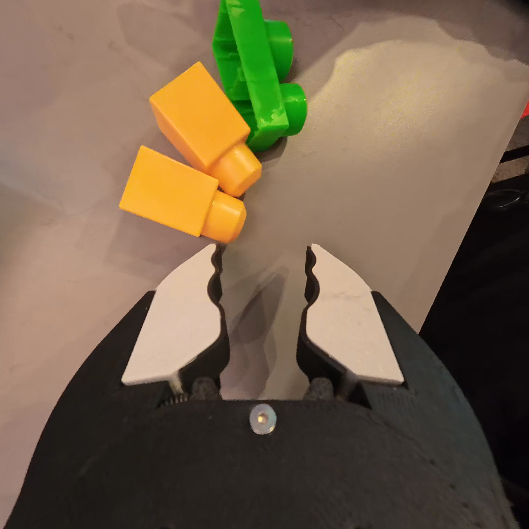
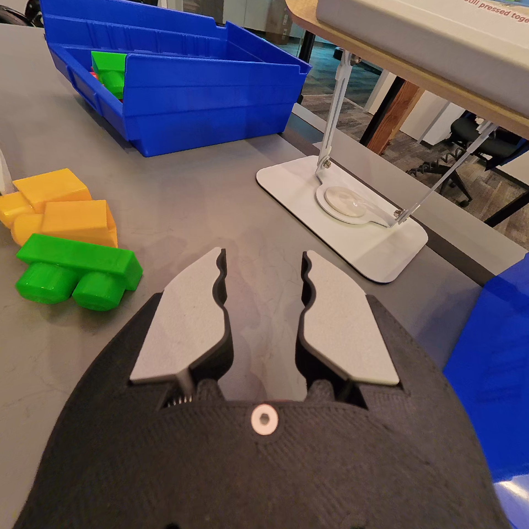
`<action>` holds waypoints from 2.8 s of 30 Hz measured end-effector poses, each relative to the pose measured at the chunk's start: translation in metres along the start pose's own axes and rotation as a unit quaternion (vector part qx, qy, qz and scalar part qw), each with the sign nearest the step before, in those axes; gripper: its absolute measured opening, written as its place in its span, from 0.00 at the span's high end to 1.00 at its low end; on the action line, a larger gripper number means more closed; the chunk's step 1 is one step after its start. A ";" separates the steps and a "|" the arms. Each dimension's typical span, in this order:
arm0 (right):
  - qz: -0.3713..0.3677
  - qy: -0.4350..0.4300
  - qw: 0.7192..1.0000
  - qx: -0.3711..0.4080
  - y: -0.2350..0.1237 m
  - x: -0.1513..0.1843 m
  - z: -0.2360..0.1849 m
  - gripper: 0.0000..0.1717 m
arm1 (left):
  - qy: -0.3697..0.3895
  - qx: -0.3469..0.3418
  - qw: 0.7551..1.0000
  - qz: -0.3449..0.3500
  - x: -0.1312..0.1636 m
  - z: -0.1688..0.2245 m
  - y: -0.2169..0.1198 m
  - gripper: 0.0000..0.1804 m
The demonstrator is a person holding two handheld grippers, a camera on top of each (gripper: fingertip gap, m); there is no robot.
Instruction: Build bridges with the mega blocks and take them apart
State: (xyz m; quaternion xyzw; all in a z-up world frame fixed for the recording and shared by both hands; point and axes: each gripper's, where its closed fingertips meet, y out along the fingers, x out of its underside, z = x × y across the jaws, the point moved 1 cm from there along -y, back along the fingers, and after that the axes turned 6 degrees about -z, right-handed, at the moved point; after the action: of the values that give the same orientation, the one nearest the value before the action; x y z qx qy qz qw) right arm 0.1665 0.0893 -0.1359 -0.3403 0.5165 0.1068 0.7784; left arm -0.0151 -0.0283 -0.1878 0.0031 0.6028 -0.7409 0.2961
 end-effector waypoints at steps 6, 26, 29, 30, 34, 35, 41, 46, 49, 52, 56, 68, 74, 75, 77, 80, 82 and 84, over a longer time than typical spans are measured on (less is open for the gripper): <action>0.000 -0.002 1.000 -0.001 0.000 0.000 -0.001 0.71 | -0.009 -0.031 0.999 0.019 0.002 -0.031 -0.014 0.72; -0.002 -0.003 1.000 -0.003 0.001 0.000 -0.001 0.71 | 0.150 -0.097 0.984 -0.013 -0.030 -0.065 -0.018 0.79; -0.002 -0.003 1.000 -0.003 0.001 0.000 -0.001 0.71 | 0.147 -0.090 0.985 -0.003 -0.032 -0.061 -0.016 0.79; -0.002 -0.003 1.000 -0.004 0.001 0.000 -0.002 0.71 | 0.146 -0.086 0.986 0.002 -0.034 -0.059 -0.015 0.78; -0.002 -0.003 1.000 -0.004 0.001 0.000 -0.002 0.71 | 0.151 -0.075 0.986 0.005 -0.036 -0.052 -0.012 0.76; -0.002 -0.003 1.000 -0.004 0.001 0.000 -0.002 0.71 | 0.152 -0.072 0.986 0.003 -0.036 -0.050 -0.009 0.75; -0.002 -0.002 1.000 -0.005 0.001 0.000 -0.002 0.71 | 0.167 -0.055 0.984 0.009 -0.039 -0.037 0.001 0.74; -0.001 -0.002 1.000 -0.006 0.000 0.000 -0.002 0.71 | 0.201 -0.072 0.977 0.008 -0.043 -0.039 -0.007 0.72; -0.002 -0.002 1.000 -0.006 0.001 0.000 -0.002 0.71 | 0.244 -0.082 0.966 0.012 -0.052 -0.038 -0.021 0.70; -0.003 -0.003 1.000 -0.006 0.001 0.001 -0.002 0.71 | 0.294 -0.080 0.952 0.003 -0.066 -0.029 -0.026 0.70; -0.003 -0.003 1.000 -0.007 0.001 0.001 -0.002 0.71 | 0.315 -0.066 0.947 -0.023 -0.084 -0.029 -0.019 0.70; -0.003 -0.004 1.000 -0.008 0.001 0.001 -0.003 0.71 | 0.207 0.041 0.975 -0.067 -0.099 -0.033 0.011 0.77; -0.003 -0.004 1.000 -0.008 0.001 0.001 -0.003 0.71 | 0.128 0.077 0.987 -0.060 -0.096 -0.032 0.011 0.83; -0.004 -0.005 1.000 -0.008 0.001 0.001 -0.003 0.71 | 0.119 0.075 0.988 -0.058 -0.095 -0.032 0.011 0.84; -0.004 -0.004 1.000 -0.008 0.001 0.000 -0.003 0.71 | 0.101 0.076 0.990 -0.057 -0.093 -0.032 0.010 0.84; -0.004 -0.005 1.000 -0.008 0.001 0.000 -0.003 0.71 | 0.071 0.073 0.993 -0.055 -0.088 -0.033 0.007 0.85; -0.004 -0.005 1.000 -0.007 0.001 0.000 -0.003 0.71 | 0.049 0.074 0.995 -0.048 -0.084 -0.033 0.006 0.86; -0.003 -0.005 1.000 -0.007 0.001 0.000 -0.003 0.71 | 0.030 0.076 0.996 -0.042 -0.079 -0.031 0.005 0.86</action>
State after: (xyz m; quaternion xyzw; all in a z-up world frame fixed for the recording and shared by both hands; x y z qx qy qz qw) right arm 0.1641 0.0877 -0.1371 -0.3472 0.5110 0.1097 0.7786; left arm 0.0413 0.0339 -0.1717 0.0224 0.5526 -0.7960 0.2460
